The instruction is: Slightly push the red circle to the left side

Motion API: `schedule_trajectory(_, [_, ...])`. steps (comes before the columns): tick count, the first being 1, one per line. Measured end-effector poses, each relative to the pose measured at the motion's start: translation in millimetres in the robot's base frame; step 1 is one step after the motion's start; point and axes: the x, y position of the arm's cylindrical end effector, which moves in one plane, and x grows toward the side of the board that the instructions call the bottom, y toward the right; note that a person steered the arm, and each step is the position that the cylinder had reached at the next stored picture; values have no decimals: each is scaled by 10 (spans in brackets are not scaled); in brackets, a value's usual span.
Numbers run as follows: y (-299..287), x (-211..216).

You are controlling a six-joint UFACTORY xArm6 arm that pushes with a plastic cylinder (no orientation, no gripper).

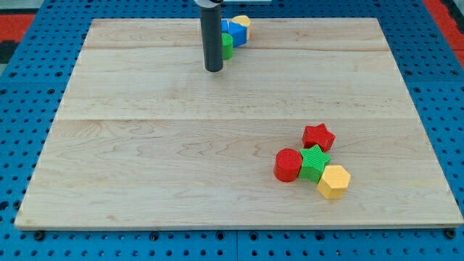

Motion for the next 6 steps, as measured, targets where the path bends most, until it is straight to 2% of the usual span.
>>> schedule_trajectory(3, [49, 80])
schedule_trajectory(4, [57, 720])
schedule_trajectory(5, [203, 1857])
schedule_trajectory(6, [367, 2616])
